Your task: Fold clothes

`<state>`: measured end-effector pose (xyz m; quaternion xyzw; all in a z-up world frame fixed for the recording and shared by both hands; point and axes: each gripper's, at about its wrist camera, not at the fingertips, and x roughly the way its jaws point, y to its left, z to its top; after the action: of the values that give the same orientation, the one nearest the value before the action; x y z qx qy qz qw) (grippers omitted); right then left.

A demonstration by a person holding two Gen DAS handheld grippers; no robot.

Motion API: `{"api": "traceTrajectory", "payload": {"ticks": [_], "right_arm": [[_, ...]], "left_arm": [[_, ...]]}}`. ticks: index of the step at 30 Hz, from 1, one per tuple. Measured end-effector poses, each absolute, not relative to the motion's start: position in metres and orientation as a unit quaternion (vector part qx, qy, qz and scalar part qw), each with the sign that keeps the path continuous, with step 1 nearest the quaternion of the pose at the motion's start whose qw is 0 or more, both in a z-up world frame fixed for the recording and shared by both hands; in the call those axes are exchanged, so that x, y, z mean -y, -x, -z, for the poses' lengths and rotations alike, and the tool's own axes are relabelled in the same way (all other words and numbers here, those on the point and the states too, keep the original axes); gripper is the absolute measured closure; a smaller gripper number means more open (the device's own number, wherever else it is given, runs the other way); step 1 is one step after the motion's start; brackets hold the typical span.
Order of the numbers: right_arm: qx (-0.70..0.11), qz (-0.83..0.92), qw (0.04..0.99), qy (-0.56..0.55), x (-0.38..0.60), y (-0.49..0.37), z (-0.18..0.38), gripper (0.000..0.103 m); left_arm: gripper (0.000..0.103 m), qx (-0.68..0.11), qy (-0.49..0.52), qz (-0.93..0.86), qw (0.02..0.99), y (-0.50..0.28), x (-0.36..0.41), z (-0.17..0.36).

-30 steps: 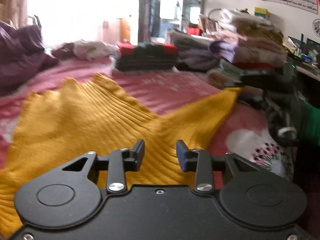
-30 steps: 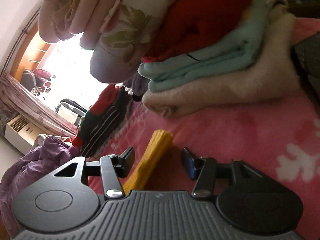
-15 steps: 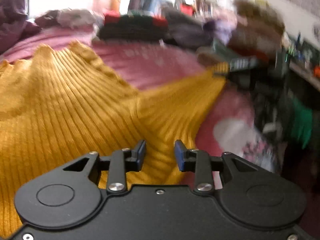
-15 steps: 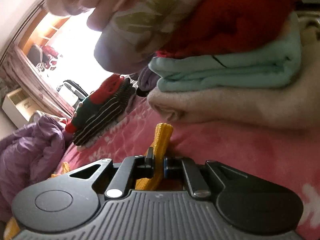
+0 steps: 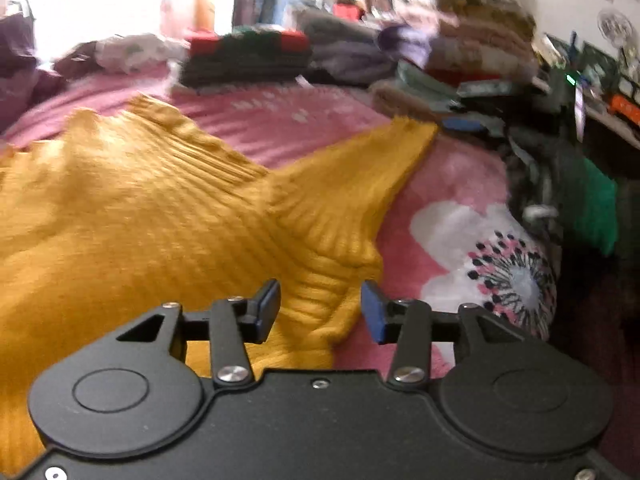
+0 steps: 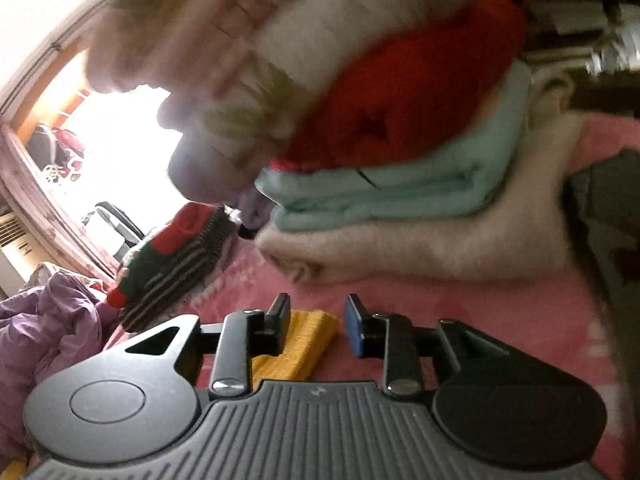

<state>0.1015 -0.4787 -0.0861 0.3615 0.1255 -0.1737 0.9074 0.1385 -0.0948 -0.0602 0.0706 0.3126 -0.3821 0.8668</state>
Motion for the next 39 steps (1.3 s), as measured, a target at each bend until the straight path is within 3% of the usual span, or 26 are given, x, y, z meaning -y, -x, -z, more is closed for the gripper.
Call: {"api": "traceTrajectory", "payload": {"ticks": [5,10,14,17,18,20,23,26,28,30,32,38,39], "right_arm": [[-0.119,0.112,0.938,-0.306,0.440,-0.084,0.060,0.070],[-0.164,-0.030,0.965,-0.203,0.360,-0.088,0.048,0.070],[-0.207,-0.132,0.964,-0.104,0.287,-0.095,0.055,0.070],[-0.288,-0.145,0.946,-0.022,0.249,-0.101,0.079,0.054],[-0.308,-0.144,0.940,0.009,0.239,-0.101,0.086,0.054],[-0.297,-0.139,0.942,0.076,0.227,-0.092,0.083,0.054],[-0.256,-0.154,0.950,0.091,0.222,-0.076,0.067,0.056],[-0.197,-0.187,0.954,0.126,0.203,-0.065,0.065,0.058],[-0.196,-0.205,0.948,0.142,0.186,-0.068,0.070,0.058],[-0.263,-0.221,0.923,0.174,0.171,-0.073,0.091,0.057],[-0.245,-0.217,0.926,0.187,0.169,-0.062,0.095,0.056],[-0.232,-0.236,0.936,0.119,0.191,-0.061,0.074,0.058],[-0.226,-0.231,0.940,0.108,0.194,-0.063,0.072,0.058]], "left_arm": [[0.060,-0.293,-0.018,0.308,0.905,-0.139,0.034,0.053],[0.060,-0.295,0.036,0.246,0.923,-0.134,-0.026,0.057],[0.060,-0.326,0.017,0.247,0.912,-0.127,-0.035,0.070],[0.058,-0.338,-0.022,0.268,0.902,-0.118,-0.037,0.081],[0.058,-0.341,-0.020,0.271,0.900,-0.116,-0.038,0.077],[0.058,-0.319,-0.026,0.273,0.907,-0.108,-0.041,0.067],[0.058,-0.266,-0.049,0.267,0.925,-0.098,-0.036,0.057],[0.058,-0.284,-0.074,0.294,0.910,-0.103,-0.019,0.067],[0.047,-0.333,-0.131,0.319,0.878,-0.108,-0.001,0.085],[0.046,-0.326,-0.156,0.326,0.873,-0.107,0.003,0.081],[0.046,-0.318,-0.181,0.333,0.869,-0.105,0.007,0.077],[0.043,-0.305,-0.075,0.299,0.901,-0.144,-0.015,0.049],[0.027,-0.299,-0.054,0.283,0.909,-0.152,-0.016,0.044]]}}
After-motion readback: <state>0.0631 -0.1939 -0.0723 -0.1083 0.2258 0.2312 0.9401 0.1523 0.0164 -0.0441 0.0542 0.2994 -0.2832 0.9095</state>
